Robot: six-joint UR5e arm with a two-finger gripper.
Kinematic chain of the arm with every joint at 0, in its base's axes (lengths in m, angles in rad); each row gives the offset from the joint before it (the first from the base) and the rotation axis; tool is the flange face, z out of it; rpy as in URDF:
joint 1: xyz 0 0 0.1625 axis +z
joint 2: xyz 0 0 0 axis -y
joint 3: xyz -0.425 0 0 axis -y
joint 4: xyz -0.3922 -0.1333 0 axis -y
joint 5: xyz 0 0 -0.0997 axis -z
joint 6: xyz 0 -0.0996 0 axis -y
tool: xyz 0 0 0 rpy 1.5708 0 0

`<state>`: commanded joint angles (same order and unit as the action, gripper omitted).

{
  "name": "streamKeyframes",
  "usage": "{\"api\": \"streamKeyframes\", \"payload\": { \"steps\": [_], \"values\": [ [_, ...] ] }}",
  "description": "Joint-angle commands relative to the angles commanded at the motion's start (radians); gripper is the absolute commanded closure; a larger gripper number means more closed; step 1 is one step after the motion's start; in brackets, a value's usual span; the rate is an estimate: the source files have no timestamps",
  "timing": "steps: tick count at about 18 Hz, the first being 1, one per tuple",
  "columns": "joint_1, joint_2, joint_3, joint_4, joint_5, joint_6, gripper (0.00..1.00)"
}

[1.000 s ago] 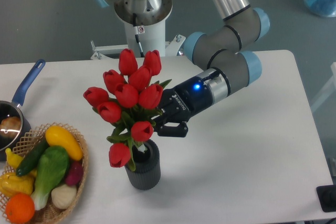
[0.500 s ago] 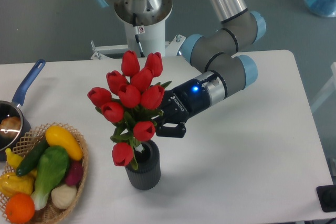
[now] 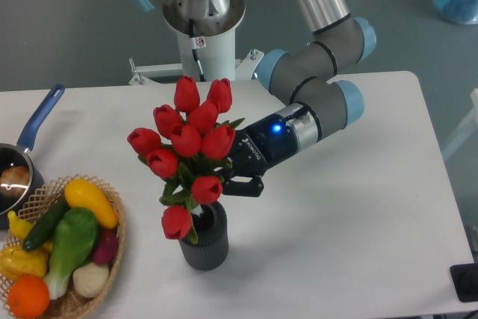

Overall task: Insert the flowers into the vase
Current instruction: 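Push the held stems deeper into the vase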

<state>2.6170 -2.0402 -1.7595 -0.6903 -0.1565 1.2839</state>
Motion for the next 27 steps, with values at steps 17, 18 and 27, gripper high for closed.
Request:
{"api": "streamKeyframes", "payload": {
  "steps": [17,18,27],
  "values": [
    [-0.012,-0.051,-0.017,0.0,-0.008,0.08,0.85],
    [-0.011,-0.052,-0.021,0.0,-0.017,0.09,0.85],
    [-0.002,-0.074,-0.035,0.0,-0.031,0.127,0.85]
  ]
}}
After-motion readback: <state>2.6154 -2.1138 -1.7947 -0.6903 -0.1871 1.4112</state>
